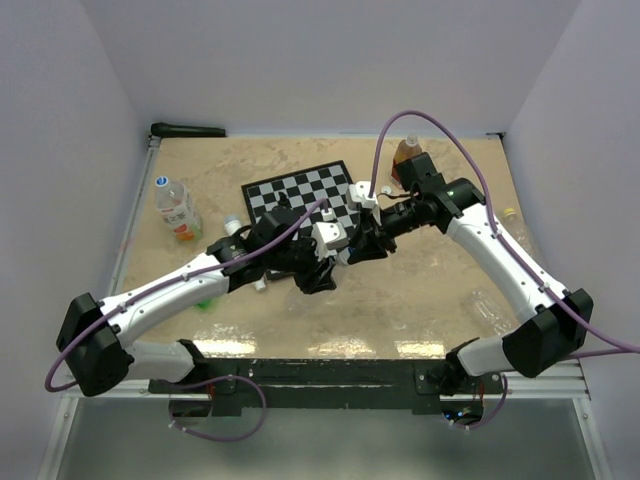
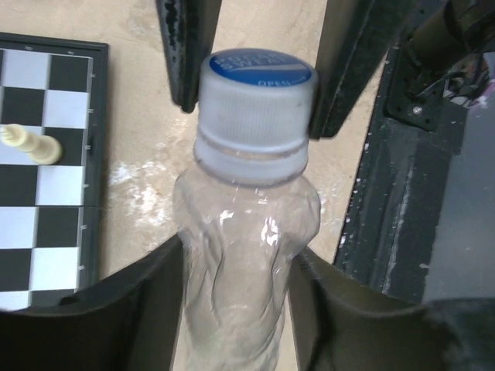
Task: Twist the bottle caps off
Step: Unscrew the bottle cap from the plastic bottle.
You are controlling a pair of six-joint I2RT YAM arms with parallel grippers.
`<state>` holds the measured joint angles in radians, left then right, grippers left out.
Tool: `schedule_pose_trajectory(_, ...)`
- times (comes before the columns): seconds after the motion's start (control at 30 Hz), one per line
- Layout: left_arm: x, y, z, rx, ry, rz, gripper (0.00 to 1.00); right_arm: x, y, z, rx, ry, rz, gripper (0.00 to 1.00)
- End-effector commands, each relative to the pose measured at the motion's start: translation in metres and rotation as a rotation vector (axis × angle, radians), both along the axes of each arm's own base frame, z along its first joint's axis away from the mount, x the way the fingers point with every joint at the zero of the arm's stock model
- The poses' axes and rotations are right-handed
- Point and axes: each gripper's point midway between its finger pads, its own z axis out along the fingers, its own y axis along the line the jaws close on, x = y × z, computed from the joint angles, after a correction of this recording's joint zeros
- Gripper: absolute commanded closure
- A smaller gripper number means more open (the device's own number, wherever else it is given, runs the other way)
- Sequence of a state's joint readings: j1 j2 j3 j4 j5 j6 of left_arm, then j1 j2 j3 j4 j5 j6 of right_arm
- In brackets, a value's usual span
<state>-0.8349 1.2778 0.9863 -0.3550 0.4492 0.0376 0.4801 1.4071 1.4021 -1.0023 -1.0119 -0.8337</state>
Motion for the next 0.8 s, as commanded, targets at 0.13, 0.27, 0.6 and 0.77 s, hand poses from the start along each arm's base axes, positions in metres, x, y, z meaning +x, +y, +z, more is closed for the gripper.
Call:
schedule_pose_trajectory(0.13,0.009,0.023,0.044,-0.159,-0.208,0.138,0.00,-0.007,-0.002,0.009,0.048,-0.012,-0.028,1.00)
schedule_pose_trajectory(0.27,-0.003,0.034,0.040,-0.210,-0.242,0.131,0.00,0.002,-0.009,0.009,0.088,0.019,-0.089,1.00)
schedule_pose_trajectory(0.6,-0.001,0.036,0.031,-0.169,-0.393,0.027,0.00,0.012,-0.027,0.008,0.145,0.061,-0.178,1.00)
schedule_pose_trajectory(0.77,0.013,0.025,0.026,-0.130,-0.440,-0.003,0.01,0.013,-0.028,0.006,0.151,0.074,-0.187,1.00)
